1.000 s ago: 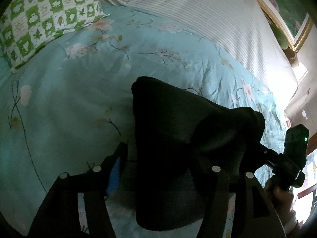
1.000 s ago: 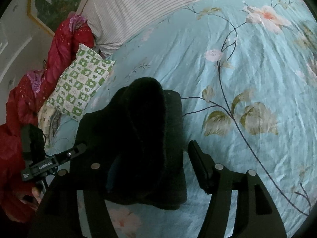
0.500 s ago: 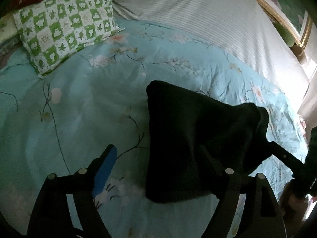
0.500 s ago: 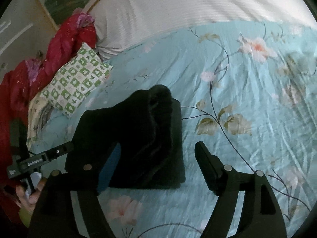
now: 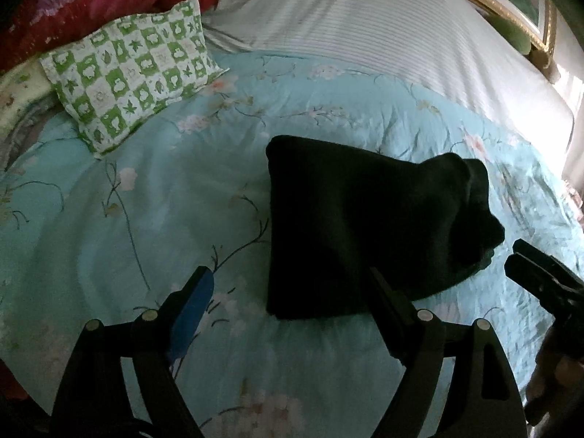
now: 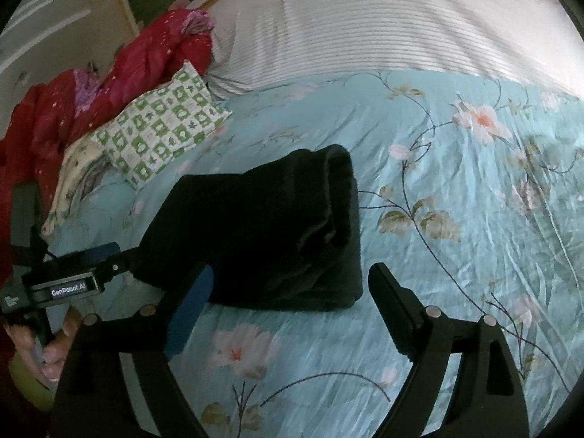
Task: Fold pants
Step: 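Open both grippers and lift them away from the folded pants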
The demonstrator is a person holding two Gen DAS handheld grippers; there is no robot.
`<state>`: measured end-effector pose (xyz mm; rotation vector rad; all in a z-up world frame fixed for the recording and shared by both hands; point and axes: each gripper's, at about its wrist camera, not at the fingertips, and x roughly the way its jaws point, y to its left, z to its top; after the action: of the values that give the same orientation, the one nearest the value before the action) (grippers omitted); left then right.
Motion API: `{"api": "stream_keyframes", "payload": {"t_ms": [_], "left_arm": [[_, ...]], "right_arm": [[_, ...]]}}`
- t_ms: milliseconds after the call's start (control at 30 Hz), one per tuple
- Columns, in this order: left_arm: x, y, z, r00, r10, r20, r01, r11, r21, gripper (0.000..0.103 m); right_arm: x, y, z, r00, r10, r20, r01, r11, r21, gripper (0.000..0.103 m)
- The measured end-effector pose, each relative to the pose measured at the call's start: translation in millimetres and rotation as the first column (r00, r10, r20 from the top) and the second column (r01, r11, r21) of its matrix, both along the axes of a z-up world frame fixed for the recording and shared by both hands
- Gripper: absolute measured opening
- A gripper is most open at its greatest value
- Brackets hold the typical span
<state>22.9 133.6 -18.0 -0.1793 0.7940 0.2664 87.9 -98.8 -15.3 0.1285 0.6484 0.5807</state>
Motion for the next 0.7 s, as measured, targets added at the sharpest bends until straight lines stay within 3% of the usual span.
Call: {"api": "stream_keyframes", "payload": {"t_ms": [300,700], "left_arm": [[-14.5,-15.9,-1.8,0.999,0.022,0.025,-0.024,0.994,0.104,0.084],[-19.5,-15.6,-9.2,0.999,0.013,0.030,-0.016,0.996,0.091,0.084]], "right_arm": [[-22.8,18.4,-6.5,0.996,0.046,0.081,-0.038,0.995,-0.093,0.094],[-28.2,27.0,-12.0,0.990,0.063,0.125,-0.047,0.991,-0.129,0.098]]}}
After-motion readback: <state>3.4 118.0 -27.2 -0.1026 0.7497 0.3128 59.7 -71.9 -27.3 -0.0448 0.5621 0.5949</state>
